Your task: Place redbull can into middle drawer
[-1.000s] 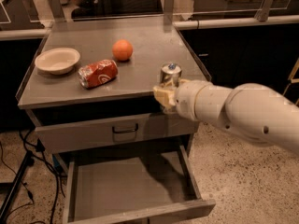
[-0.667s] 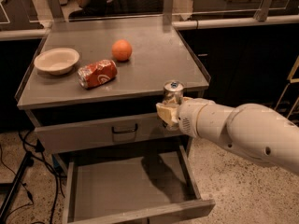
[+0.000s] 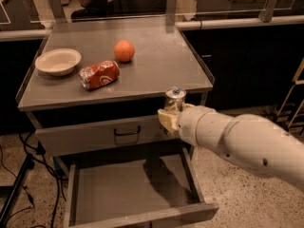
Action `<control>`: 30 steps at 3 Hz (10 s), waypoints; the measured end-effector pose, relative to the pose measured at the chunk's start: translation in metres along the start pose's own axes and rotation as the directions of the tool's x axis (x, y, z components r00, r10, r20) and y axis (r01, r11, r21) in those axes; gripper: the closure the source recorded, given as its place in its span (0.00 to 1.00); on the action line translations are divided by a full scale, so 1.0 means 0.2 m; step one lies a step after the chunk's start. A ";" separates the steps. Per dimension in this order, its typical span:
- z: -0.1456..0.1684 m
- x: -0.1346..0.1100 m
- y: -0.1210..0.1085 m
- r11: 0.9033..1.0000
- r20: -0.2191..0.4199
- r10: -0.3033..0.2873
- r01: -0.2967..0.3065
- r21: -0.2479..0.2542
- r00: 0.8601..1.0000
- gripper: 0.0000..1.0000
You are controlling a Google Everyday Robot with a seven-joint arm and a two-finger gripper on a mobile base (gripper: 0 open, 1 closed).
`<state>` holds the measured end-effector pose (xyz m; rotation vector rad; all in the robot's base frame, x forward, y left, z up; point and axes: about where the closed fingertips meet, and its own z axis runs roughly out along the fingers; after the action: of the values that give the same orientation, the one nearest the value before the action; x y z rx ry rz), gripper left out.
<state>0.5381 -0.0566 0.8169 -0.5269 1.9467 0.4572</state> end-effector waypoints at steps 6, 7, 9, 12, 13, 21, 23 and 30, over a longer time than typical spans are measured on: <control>0.40 0.71 0.25 0.958 -0.005 0.197 -0.191 0.215 0.980 1.00; 0.49 0.85 0.23 0.929 0.009 0.251 -0.243 0.280 0.968 1.00; 0.64 1.10 0.16 0.891 0.008 0.328 -0.313 0.328 0.945 1.00; 0.69 1.18 0.25 0.894 -0.121 0.412 -0.375 0.246 0.903 1.00; 0.70 1.24 0.39 0.916 -0.222 0.397 -0.370 0.157 0.891 1.00; 1.11 1.69 0.45 0.916 -0.513 0.390 -0.379 0.130 0.765 1.00; 1.12 1.77 0.48 0.908 -0.537 0.400 -0.399 0.125 0.743 1.00; 1.25 2.03 0.54 0.841 -0.663 0.440 -0.537 0.068 0.606 0.34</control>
Offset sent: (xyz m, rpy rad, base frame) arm 0.0044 0.0251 -0.1269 -0.0093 -0.0551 -0.2742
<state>0.5114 0.1012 0.3553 -0.2249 2.7928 0.8504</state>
